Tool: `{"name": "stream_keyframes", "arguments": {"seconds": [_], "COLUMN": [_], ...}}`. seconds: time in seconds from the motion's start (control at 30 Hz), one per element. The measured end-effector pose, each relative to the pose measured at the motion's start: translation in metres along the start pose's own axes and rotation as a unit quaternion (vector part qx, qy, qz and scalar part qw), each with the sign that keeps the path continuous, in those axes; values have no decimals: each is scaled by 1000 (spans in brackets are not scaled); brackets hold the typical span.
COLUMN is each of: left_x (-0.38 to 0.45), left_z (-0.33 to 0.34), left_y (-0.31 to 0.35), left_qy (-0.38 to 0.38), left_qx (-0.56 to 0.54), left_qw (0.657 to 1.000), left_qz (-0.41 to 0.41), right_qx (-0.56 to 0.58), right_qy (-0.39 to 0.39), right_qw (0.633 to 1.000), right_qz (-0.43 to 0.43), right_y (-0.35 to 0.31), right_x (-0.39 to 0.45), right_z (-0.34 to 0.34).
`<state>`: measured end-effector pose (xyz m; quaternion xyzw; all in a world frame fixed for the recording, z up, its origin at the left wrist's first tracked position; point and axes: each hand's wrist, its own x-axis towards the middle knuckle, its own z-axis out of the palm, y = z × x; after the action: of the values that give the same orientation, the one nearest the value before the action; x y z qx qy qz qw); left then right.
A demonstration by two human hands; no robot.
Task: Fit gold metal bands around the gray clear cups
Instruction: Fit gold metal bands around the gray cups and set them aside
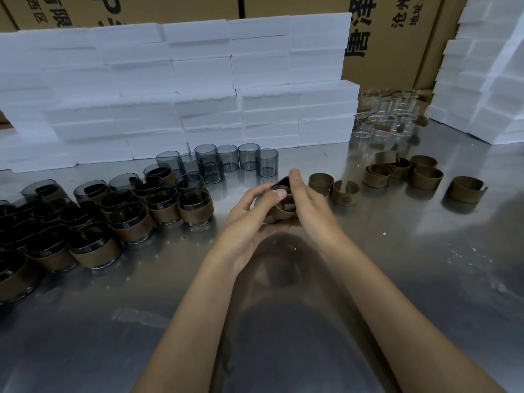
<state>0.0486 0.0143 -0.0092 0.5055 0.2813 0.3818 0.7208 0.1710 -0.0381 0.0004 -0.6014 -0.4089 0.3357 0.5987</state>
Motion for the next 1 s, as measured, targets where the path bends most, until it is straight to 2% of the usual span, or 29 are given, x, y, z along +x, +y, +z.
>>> {"name": "stream_keyframes", "arguments": {"seconds": [0.13,0.23,0.37,0.43,0.5,0.6,0.7,0.8,0.87,1.0], "left_x": [0,0,0,-1,-1,0,0,1,0,-6], "left_z": [0,4,8,7,5,3,2,1,3,16], "left_y": [-1,-5,-4,0,3,6,12,10,8,7], "left_qy": [1,8,5,41,103,151,148,193,187,123], "left_qx": [-3,-6,-4,-12,41,91,17,-23,-34,-6], "left_qw": [1000,1000,1000,999,994,984,988,981,981,990], "left_qz": [-7,-17,-17,-18,-9,-6,-28,-23,-29,-63], "right_qx": [13,-1,-20,-29,-36,-26,-27,44,99,236], "right_qy": [19,73,87,103,99,73,51,13,4,20], "right_qw": [1000,997,995,993,993,997,998,998,990,951], "right_qz": [-10,-29,-38,-56,-58,-21,-13,39,99,198], "right_y": [2,5,6,6,10,14,12,5,-1,-8], "right_x": [1,4,5,4,3,2,0,-3,-6,-9], "right_z": [1,-1,-1,5,11,16,19,21,19,9]}}
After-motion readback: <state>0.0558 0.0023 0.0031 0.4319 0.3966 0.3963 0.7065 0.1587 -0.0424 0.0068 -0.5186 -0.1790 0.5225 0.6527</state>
